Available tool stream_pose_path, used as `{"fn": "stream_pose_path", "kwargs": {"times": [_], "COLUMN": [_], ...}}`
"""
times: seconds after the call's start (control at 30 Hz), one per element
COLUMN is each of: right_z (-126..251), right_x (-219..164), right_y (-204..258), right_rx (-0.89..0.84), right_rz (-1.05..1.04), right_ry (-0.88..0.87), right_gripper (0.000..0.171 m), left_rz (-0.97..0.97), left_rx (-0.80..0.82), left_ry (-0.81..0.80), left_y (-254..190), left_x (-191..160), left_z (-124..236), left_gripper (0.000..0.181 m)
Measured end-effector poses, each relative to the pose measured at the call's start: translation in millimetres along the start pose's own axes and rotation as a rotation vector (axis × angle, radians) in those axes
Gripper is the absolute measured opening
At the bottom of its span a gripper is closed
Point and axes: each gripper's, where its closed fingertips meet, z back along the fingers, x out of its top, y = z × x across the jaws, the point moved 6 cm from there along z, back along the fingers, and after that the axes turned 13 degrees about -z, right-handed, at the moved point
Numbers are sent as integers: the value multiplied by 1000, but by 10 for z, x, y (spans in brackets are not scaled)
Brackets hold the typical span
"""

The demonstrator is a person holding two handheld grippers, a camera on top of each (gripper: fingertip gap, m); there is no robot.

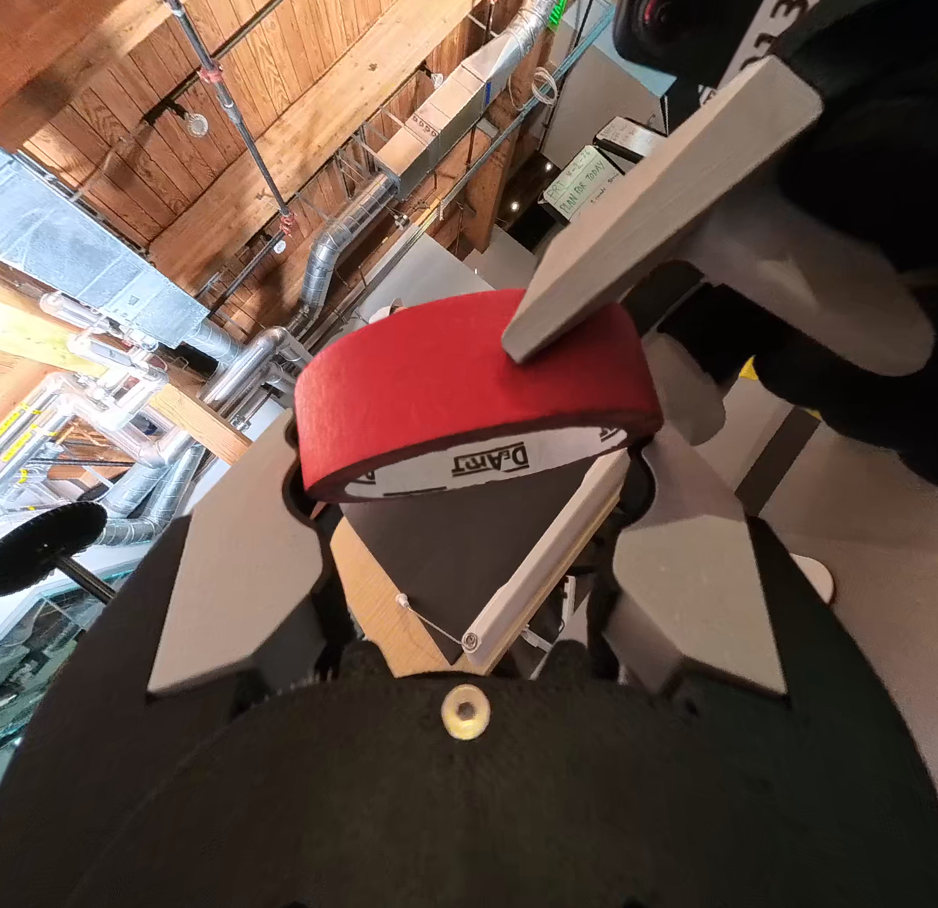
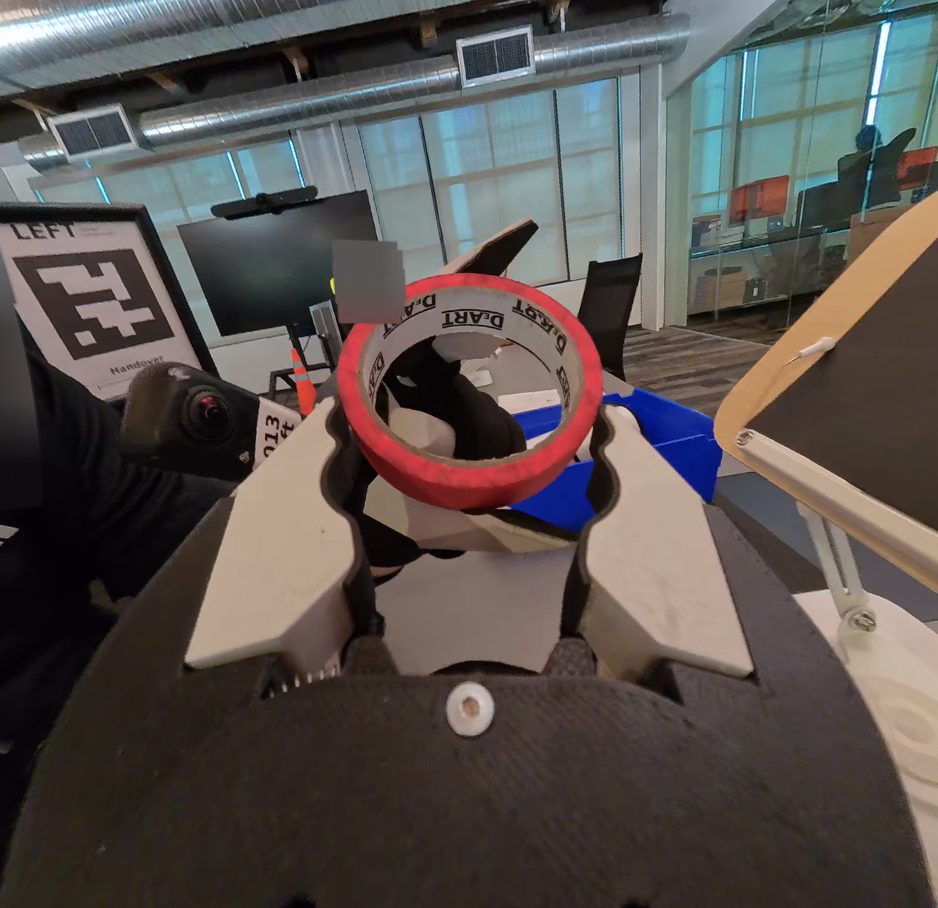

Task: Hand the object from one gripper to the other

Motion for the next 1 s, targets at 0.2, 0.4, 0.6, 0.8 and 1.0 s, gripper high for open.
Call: {"fn": "stream_pose_path", "kwargs": {"times": [0.2,0.4,0.6,0.8,1.0], "right_z": [50,195,195,125,-42], "right_x": [41,139,113,-79,-285], "right_y": [-21,-68,76,157,185], "right_rx": [-48,-241,-399,-461,-476], "right_rz": [44,266,696,1049,1292], "right_ry": [6,72,233,438,527], "right_gripper": [101,107,106,107,134], "left_rz": [71,65,115,517,944], "left_rx": [-78,-241,-482,-837,-1103], "left_ry": [14,94,248,224,87], "left_y": [-6,-87,-265,-341,-241], "left_x": [-44,-237,-445,-541,-503], "left_z": [-31,-102,-133,-9,149], "left_gripper": [122,122,122,122,122]}}
